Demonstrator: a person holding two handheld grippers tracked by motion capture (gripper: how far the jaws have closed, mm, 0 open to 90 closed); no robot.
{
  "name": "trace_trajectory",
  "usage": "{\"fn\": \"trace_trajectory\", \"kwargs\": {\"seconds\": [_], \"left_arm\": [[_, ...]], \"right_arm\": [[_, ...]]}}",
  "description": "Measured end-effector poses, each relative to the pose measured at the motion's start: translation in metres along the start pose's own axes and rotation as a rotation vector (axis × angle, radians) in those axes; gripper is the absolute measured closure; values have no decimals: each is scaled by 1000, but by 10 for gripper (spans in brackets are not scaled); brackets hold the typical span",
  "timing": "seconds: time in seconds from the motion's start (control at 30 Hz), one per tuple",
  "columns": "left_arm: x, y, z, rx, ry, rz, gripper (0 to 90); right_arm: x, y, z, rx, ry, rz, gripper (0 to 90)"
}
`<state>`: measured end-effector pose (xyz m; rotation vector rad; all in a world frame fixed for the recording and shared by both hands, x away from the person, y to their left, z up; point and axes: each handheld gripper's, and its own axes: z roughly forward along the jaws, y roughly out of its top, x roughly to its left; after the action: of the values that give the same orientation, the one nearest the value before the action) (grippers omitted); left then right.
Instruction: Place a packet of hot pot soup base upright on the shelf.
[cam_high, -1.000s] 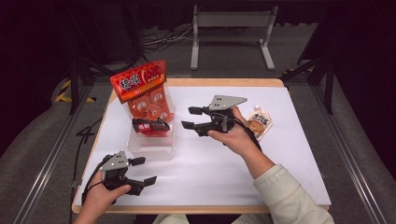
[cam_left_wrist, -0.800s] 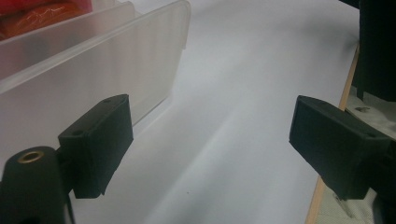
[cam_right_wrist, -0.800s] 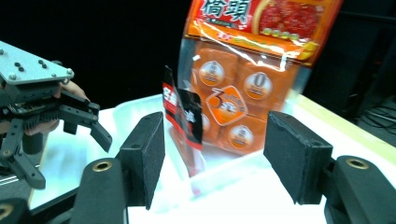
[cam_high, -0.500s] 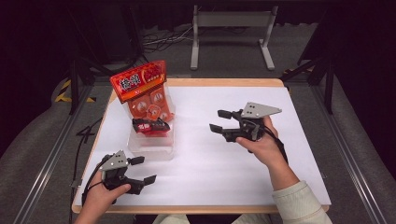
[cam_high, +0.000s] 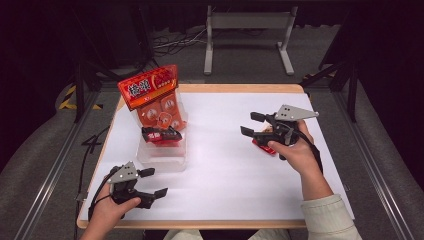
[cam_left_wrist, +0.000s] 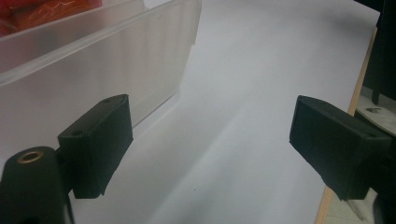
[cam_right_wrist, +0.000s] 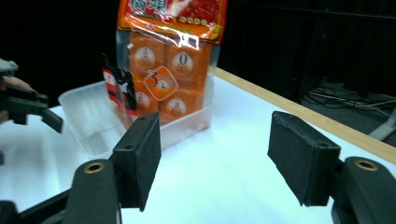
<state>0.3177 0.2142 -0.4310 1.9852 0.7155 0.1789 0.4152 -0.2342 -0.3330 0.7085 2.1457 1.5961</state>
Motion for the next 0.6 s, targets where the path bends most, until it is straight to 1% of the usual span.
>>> {"fn": "trace_trajectory", "kwargs": {"seconds": [0.1,0.17,0.2,0.23,0.3,0.43,0.57,0.6], "left_arm": [[0,-1,-1,-1,3,-9,142],[0,-1,-1,-1,6,-10,141],[-1,-1,-1,-2,6,-12,141],[-1,-1,-1,-2,6,-12,141],[-1,-1,-1,0,7,-11,142],[-1,0,0,3,5,-3,142],[-1,0,0,1,3,-3,143],[-1,0,0,3,1,-4,143]], "right_arm": [[-9,-4,-1,13,-37,-4,347],[-16,-7,-2,25,-68,9,347],[-22,-10,-2,30,-87,24,347],[-22,-10,-2,30,-87,24,347],[-29,-13,-1,32,-97,42,336],[-40,-19,2,71,-134,46,322],[-53,-26,4,111,-172,70,312],[-56,-28,4,121,-187,73,306]]}}
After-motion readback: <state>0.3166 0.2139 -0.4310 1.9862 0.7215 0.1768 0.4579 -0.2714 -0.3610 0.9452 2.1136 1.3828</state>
